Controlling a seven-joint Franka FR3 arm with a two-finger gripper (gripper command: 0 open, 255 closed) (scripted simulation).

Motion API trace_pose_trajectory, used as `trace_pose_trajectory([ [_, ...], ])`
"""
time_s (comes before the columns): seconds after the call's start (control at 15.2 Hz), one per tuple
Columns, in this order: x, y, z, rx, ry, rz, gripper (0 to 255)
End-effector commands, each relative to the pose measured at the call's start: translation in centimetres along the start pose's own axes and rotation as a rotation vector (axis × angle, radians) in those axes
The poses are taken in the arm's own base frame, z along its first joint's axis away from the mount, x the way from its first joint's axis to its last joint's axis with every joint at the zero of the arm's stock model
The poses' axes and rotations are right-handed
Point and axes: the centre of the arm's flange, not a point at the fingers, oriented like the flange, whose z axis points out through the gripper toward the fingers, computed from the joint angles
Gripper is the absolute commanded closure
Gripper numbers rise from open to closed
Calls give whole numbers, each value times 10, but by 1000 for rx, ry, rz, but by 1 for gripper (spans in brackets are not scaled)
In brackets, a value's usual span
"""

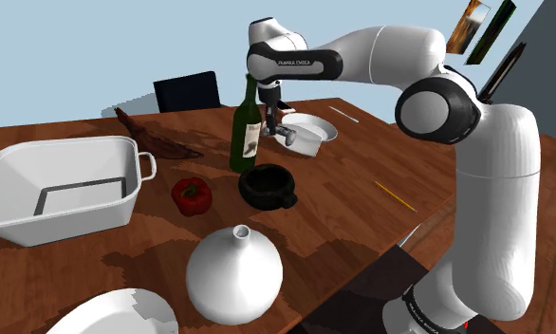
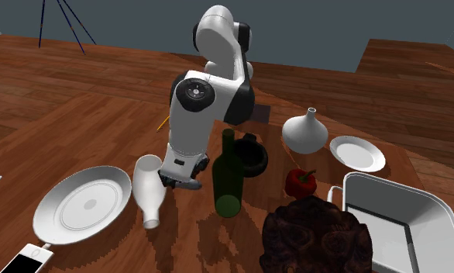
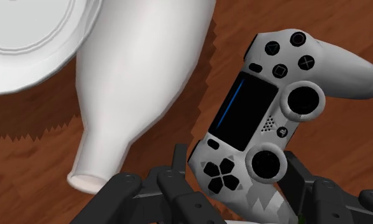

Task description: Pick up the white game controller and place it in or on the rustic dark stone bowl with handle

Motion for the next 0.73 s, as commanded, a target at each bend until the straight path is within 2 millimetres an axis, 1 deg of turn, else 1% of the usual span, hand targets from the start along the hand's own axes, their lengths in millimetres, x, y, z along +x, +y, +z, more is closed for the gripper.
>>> trace_pose_trajectory([
  [0.0,-3,1,-11,0,0,0,255],
  [0.66,-17,7,-61,0,0,0,255],
])
